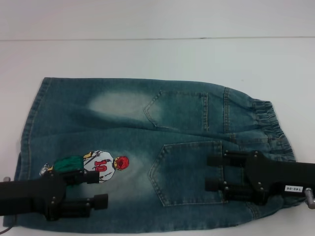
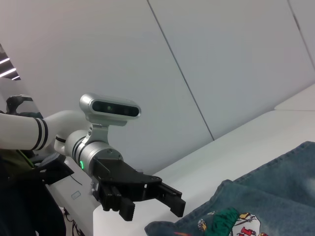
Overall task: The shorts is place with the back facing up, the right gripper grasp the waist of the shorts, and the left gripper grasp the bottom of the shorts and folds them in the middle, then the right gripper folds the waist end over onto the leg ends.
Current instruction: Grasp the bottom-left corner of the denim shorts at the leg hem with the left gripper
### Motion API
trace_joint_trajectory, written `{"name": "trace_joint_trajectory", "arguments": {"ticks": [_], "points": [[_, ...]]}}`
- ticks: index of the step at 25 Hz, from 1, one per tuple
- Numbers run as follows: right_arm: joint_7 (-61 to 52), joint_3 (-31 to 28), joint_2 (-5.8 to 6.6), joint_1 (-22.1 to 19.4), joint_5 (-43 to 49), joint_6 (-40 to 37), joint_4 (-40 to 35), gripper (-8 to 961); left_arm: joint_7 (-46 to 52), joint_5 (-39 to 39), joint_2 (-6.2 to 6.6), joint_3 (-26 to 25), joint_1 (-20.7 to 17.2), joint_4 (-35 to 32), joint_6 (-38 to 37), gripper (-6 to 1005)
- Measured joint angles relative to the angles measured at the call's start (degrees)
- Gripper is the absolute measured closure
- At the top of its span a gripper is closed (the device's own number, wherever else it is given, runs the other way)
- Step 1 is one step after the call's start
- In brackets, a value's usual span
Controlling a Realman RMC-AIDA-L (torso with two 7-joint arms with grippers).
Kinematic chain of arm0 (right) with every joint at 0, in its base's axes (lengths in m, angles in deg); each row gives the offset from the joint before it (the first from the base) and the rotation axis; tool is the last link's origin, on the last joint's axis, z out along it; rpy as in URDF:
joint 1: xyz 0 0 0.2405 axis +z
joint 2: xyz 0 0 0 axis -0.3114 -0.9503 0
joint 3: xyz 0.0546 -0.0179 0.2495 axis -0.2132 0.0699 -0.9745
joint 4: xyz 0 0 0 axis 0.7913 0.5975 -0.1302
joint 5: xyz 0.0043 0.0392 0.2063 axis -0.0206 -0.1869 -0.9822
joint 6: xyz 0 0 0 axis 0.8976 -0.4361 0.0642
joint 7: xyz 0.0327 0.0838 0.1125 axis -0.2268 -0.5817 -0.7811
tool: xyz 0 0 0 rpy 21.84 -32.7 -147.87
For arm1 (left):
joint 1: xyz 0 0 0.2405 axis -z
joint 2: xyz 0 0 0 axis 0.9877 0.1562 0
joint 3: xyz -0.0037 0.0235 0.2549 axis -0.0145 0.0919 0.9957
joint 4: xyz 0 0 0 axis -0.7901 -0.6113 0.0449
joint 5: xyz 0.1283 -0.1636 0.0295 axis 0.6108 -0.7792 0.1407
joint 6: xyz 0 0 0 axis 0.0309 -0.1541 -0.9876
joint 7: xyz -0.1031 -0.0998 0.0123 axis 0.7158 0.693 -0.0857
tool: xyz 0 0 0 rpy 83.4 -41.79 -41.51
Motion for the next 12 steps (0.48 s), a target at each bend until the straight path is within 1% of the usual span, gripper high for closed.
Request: {"name": "trace_joint_trajectory", "arguments": {"ticks": [4,7,12], "points": [[-0.03,-0.02,0.07,-0.11,0.00,-0.06,-0.02,250,1.45,1.71,0.41,-0.21,0.58,-0.38,-0.01,139],[-0.03,-0.02,0.06,-0.11,-0.05,-0.07,-0.03,250,3.48,4.49,1.02,-0.38,1.49,-1.00,0.00,139],[-0.03,-0.02,0.06,-0.11,-0.28,-0.09,-0.04,250,8.09,10.19,2.42,-0.53,3.18,-3.10,-0.11,140]]}}
